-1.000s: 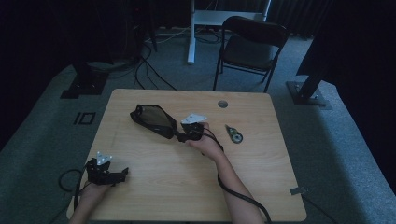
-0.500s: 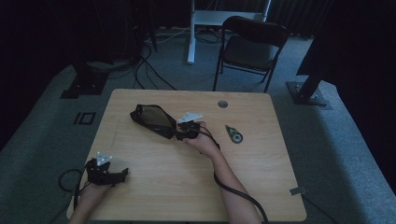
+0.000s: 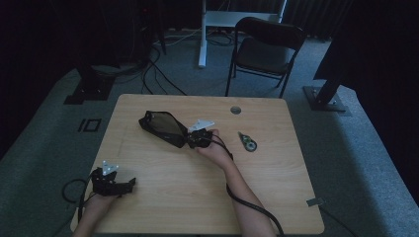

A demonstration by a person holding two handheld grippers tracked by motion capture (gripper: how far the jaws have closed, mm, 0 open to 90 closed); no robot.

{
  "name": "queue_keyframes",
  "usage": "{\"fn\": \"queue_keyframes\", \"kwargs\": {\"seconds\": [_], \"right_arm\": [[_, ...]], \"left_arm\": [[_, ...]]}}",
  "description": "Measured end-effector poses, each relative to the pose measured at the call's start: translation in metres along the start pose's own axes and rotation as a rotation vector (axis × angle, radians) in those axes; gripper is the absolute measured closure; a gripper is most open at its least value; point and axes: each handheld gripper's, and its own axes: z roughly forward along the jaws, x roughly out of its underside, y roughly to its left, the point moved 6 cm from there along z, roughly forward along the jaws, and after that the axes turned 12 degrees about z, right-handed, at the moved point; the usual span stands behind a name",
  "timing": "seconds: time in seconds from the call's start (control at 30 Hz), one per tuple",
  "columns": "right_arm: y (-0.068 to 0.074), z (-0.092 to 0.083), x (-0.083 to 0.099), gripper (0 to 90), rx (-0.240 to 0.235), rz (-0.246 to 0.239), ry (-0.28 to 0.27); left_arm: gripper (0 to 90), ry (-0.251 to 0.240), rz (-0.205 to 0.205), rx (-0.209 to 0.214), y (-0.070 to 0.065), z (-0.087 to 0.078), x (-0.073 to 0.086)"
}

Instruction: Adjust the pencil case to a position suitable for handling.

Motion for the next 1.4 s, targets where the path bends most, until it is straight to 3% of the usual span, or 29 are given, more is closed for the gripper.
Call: {"fn": "queue_keyframes", "kwargs": {"seconds": [0.2, 0.6, 1.17, 1.4], "right_arm": [[0.001, -0.006, 0.006, 72.9, -0.009, 0.005, 0.004], [-0.009, -0.024, 0.017, 73.0, 0.028, 0.027, -0.011], [-0.028, -0.065, 0.041, 73.4, 0.078, 0.063, -0.036], [-0.037, -0.083, 0.053, 73.4, 0.091, 0.101, -0.040]], "left_arm": [[0.2, 0.000, 0.000, 0.000, 0.000, 0.000, 0.000], [0.2, 0.000, 0.000, 0.000, 0.000, 0.000, 0.000], [0.2, 0.000, 0.000, 0.000, 0.000, 0.000, 0.000], [0.2, 0.000, 0.000, 0.000, 0.000, 0.000, 0.000]]}}
